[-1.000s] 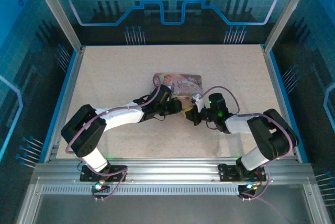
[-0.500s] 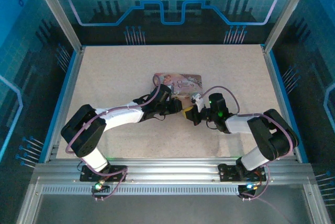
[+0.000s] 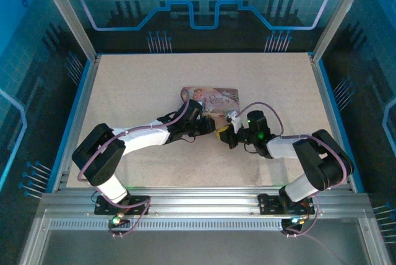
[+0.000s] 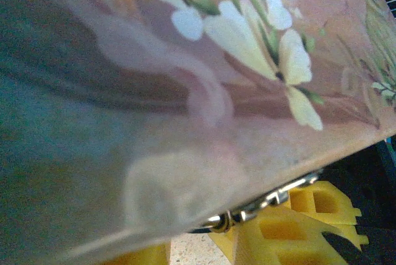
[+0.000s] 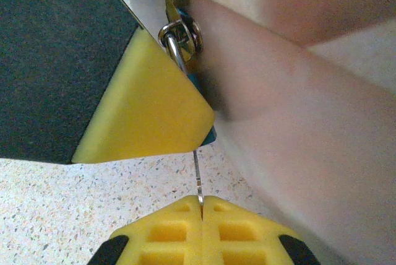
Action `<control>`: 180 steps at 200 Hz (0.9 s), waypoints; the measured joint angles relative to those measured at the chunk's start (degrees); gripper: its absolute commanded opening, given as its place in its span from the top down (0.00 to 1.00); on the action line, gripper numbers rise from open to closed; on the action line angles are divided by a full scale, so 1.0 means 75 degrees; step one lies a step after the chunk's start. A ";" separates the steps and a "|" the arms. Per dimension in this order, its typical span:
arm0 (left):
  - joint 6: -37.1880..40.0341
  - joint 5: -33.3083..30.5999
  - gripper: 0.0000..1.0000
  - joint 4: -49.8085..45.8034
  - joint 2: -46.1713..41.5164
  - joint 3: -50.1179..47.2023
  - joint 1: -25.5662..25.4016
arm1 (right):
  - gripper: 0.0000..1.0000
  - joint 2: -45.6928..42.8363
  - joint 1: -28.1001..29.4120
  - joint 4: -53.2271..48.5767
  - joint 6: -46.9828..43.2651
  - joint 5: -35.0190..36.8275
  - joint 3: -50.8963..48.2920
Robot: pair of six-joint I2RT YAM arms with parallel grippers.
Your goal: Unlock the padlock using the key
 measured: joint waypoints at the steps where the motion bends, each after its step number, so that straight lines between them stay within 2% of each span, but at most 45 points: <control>1: 0.0000 0.0000 0.73 0.0000 0.0000 0.0000 0.0000 | 1.00 0.0000 0.0000 0.0000 0.0000 0.0000 0.0000; 180: -0.0003 0.0283 0.73 -0.0035 -0.0172 0.0000 0.0108 | 1.00 0.0017 -0.0020 0.0501 0.0058 -0.0064 -0.0085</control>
